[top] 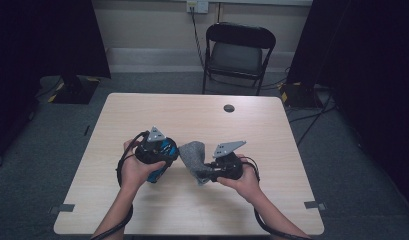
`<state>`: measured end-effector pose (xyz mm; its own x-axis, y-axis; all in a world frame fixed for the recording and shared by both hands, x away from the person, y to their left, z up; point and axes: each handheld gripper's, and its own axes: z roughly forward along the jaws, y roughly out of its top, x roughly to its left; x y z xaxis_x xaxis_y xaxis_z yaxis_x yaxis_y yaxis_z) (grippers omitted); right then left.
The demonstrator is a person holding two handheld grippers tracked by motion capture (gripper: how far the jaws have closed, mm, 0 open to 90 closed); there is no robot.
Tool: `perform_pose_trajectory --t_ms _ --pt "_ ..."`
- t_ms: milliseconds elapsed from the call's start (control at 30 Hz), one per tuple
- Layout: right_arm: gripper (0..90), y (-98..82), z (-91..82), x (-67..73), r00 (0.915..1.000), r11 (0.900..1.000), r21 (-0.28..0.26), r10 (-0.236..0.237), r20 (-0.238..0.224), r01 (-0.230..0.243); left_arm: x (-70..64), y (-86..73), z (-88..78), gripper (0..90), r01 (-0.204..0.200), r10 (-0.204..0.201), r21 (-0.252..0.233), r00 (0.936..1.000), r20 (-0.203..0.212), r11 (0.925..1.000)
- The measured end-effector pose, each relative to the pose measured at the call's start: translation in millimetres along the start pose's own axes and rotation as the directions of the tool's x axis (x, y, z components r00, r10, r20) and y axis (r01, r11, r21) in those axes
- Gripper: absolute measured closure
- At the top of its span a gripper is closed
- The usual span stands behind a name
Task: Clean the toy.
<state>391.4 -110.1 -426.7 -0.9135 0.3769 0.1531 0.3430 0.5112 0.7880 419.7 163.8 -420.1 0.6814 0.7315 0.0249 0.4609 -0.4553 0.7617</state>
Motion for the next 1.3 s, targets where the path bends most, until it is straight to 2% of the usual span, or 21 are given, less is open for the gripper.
perform_pose_trajectory --t_ms 67,167,233,300,400,500,600,700,867,1033,1100,1300 --pt "70.6 -4.3 -3.9 -1.1 1.0 1.0 0.0 0.002 0.001 -0.002 1.2 1.4 -2.1 25.5 0.006 -0.006 -0.008 1.0 -0.004 1.0" --pt "70.5 -11.2 -9.8 -6.4 0.9994 1.0 0.0 0.022 0.026 -0.022 1.3 3.4 -5.1 25.5 0.019 -0.019 -0.017 0.9998 0.004 0.9997" --pt "70.5 -14.7 -13.0 -12.3 0.9976 0.999 0.0 0.036 0.06 -0.036 0.2 5.6 -6.7 25.6 0.016 -0.016 -0.014 0.9998 0.009 0.9998" --pt "70.5 -16.4 -15.5 -19.3 0.9936 0.998 -0.013 0.064 0.093 -0.063 -1.8 9.1 -8.1 25.5 0.016 -0.016 -0.024 0.9998 0.014 0.9996" --pt "70.5 -13.7 -16.0 -24.6 0.9881 0.997 -0.015 0.073 0.136 -0.072 -6.3 17.4 -10.3 25.6 0.018 -0.017 -0.038 0.9992 0.037 0.9991" --pt "70.5 -6.9 -14.0 -28.7 0.9814 0.996 -0.031 0.092 0.169 -0.088 -12.3 26.4 -10.2 25.5 0.001 0.001 -0.045 0.999 0.045 0.999" --pt "70.4 1.2 -12.8 -29.2 0.98 0.994 -0.057 0.1 0.172 -0.091 -17.9 33.3 -7.2 25.5 -0.011 0.014 -0.044 0.9985 0.053 0.999" --pt "70.4 8.7 -10.7 -26.3 0.9808 0.995 -0.063 0.087 0.174 -0.077 -22.0 38.0 -3.3 25.5 -0.025 0.027 -0.038 0.998 0.056 0.999" --pt "70.4 18.6 -5.6 -18.6 0.9871 0.997 -0.061 0.062 0.147 -0.054 -25.0 41.2 0.7 25.5 -0.021 0.023 -0.036 0.9982 0.056 0.9991" --pt "70.5 20.6 -1.0 -14.8 0.9905 0.998 -0.048 0.035 0.133 -0.029 -25.1 43.2 1.5 25.5 -0.019 0.021 -0.029 0.9976 0.066 0.9994" --pt "70.5 20.3 0.6 -14.6 0.991 0.999 -0.037 0.029 0.131 -0.025 -25.8 44.8 1.5 25.5 -0.031 0.032 -0.026 0.9973 0.066 0.9992" --pt "70.5 19.8 4.3 -13.5 0.993 0.999 -0.031 0.025 0.115 -0.022 -28.5 49.5 5.4 25.5 -0.033 0.034 -0.017 0.9969 0.071 0.9993"
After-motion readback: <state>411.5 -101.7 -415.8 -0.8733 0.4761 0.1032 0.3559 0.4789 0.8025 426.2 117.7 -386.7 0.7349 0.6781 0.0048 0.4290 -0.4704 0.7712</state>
